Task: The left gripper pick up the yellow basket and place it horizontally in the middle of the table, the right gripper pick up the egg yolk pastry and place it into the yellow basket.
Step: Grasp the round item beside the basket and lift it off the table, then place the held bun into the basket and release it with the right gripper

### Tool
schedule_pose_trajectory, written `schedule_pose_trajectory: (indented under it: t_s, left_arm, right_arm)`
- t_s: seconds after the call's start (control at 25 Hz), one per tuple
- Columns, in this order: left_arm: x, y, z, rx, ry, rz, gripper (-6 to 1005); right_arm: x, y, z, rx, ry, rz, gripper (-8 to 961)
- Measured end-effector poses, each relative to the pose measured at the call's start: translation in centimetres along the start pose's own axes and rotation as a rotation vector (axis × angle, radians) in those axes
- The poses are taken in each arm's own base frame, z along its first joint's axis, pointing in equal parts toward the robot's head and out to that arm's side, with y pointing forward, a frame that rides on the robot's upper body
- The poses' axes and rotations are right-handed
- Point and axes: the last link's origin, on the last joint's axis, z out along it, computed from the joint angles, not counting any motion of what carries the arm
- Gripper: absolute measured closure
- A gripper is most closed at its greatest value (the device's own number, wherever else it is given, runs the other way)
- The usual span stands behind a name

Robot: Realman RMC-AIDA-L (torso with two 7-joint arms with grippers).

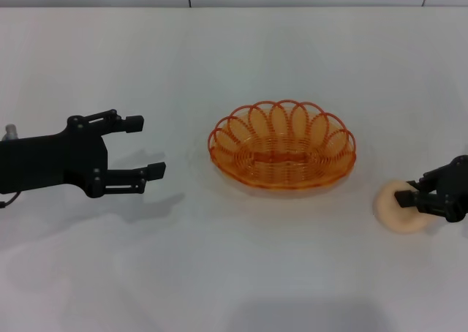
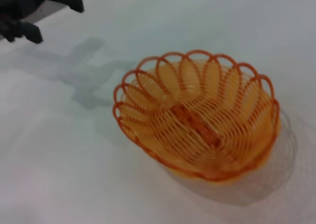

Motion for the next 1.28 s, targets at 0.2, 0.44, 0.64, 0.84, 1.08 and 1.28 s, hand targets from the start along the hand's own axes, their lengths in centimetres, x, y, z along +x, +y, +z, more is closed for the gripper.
schedule_pose_trajectory:
  t_s: [0.2, 0.44, 0.64, 0.84, 1.08, 1.28]
  left_arm:
    - [0.0, 0.0, 0.0, -0.001, 0.001, -0.002, 128]
    - [-0.2, 0.1, 0.1, -0.007, -0.011, -0.003, 128]
    - [-0.3, 0.2, 0.4, -0.027, -0.038, -0.007, 129]
    - [-0.1, 0.4, 0.5, -0.052, -0.041, -0.012, 129]
    - [-0.1, 0.6, 0.5, -0.071, -0.043, -0.015, 129]
    - [0.0, 0.6, 0.5, -0.071, -0.043, -0.016, 129]
  right_arm:
    - [-2.0, 0.5, -1.3, -0.034, -0.06, -0.056, 800]
    - [-5.8, 1.1, -2.4, -0.068, -0.195, -0.124, 850]
    - [-8.2, 1.5, -0.2, -0.098, -0.25, -0.168, 892]
    - [-9.4, 1.6, 3.2, -0.051, -0.275, -0.205, 895]
    - [-9.8, 2.2, 6.0, -0.02, -0.269, -0.243, 899]
    - [-9.8, 2.4, 6.9, -0.004, -0.259, -0.247, 874]
